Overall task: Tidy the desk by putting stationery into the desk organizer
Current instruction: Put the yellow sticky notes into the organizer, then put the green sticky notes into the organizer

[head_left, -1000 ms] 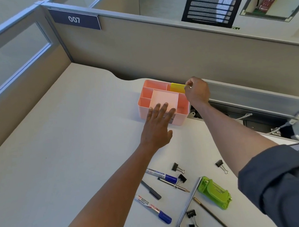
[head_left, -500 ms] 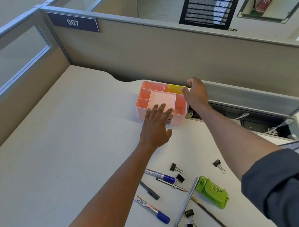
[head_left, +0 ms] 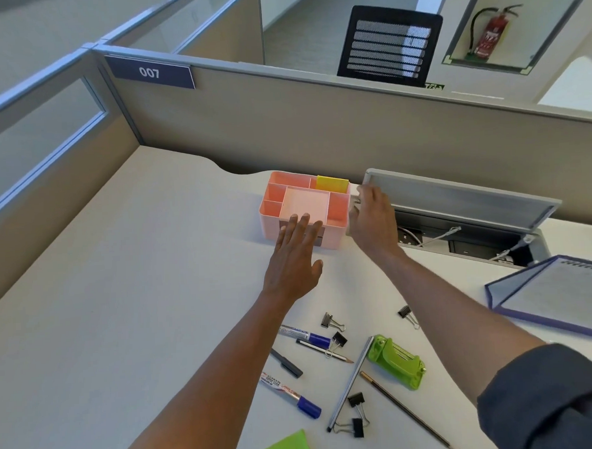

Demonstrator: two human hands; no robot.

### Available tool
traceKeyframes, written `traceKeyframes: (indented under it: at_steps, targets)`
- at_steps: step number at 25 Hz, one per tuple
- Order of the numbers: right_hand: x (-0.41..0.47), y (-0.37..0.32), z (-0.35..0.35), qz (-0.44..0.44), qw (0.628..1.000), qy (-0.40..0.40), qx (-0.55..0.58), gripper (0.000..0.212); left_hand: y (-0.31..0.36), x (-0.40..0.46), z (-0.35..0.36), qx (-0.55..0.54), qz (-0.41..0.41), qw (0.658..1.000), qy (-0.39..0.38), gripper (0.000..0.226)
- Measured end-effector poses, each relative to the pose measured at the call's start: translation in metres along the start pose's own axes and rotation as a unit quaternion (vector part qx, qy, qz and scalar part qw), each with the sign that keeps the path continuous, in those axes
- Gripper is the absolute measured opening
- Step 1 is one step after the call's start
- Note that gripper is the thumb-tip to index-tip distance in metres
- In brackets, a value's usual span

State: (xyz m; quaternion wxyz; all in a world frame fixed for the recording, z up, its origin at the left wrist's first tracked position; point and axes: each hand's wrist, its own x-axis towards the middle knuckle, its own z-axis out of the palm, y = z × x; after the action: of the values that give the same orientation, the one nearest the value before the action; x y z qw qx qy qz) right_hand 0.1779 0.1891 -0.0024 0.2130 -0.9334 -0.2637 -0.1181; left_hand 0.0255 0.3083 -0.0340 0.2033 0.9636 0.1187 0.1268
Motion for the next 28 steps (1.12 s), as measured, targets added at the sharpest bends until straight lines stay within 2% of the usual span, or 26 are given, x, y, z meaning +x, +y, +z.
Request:
traceKeyframes:
  at_steps: [6,12,17,23,28]
  targets:
    - [-0.086,-0.014,-0.021,-0.003,0.999,-0.029,0.037,0.044,0.027,-0.053,-0.006,-0.001,-0.022,0.999,-0.03,0.076]
    - [-0.158,-0.021,-0.037,-0.021,0.996,-0.062,0.057,0.04,0.043,-0.108,-0.012,-0.009,-0.05,0.998,-0.046,0.071]
    - [-0.224,-0.023,-0.043,-0.051,0.991,-0.097,0.081,0.04,0.048,-0.169,-0.009,-0.03,-0.061,0.997,-0.033,0.068]
    - [-0.291,-0.023,-0.04,-0.113,0.98,-0.131,0.096,0.039,0.053,-0.233,0.001,-0.024,-0.122,0.992,-0.01,0.065]
    - [-0.339,-0.029,-0.038,-0.188,0.964,-0.164,0.093,0.04,0.058,-0.279,0.002,0.001,-0.174,0.983,0.056,0.047]
